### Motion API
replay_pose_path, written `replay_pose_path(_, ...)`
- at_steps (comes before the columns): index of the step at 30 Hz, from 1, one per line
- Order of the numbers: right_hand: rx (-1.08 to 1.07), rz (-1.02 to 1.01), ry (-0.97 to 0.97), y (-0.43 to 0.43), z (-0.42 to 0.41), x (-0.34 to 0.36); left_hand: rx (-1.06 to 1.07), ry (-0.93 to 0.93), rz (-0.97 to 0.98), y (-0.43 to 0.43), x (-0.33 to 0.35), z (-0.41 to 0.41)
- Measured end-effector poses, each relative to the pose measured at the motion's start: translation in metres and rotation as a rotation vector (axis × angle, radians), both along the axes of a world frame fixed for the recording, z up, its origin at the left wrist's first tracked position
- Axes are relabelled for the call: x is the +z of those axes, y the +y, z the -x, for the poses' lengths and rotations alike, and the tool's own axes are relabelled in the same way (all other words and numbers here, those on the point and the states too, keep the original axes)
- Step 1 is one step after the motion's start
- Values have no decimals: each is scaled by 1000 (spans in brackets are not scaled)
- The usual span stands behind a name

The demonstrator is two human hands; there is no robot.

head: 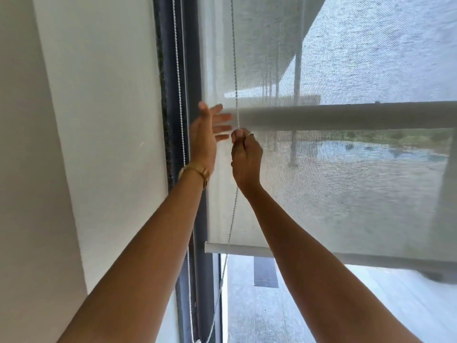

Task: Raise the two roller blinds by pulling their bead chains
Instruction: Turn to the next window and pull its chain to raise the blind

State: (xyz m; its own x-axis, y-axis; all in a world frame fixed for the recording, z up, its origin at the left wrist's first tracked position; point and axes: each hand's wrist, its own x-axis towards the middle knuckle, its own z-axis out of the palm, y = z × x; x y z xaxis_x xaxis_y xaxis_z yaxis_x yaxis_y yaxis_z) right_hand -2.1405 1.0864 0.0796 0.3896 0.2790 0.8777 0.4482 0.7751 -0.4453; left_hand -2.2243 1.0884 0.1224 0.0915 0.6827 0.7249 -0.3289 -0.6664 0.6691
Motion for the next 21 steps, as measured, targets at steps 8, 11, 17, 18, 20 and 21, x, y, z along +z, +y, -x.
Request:
replay_pose_path(8,68,38,4,0,3,-43,-33,22,-19,-20,70,-29)
replay_pose_path(11,98,46,10,-3,7,-51,79,7,-23,-14,69,-37)
replay_pose_path(17,335,240,-3,-6,2,-47,229,-55,-177,-1,62,-35)
replay_pose_path(18,394,294,16,-7,0,-43,236,-59,-181,-1,60,-34)
replay_pose_path(20,477,351,58,-10,-7,-26,240,-69,-181,0,54,-31)
replay_pose_path(21,510,351,89,-12,-10,-14,243,-63,-174,0,48,-31)
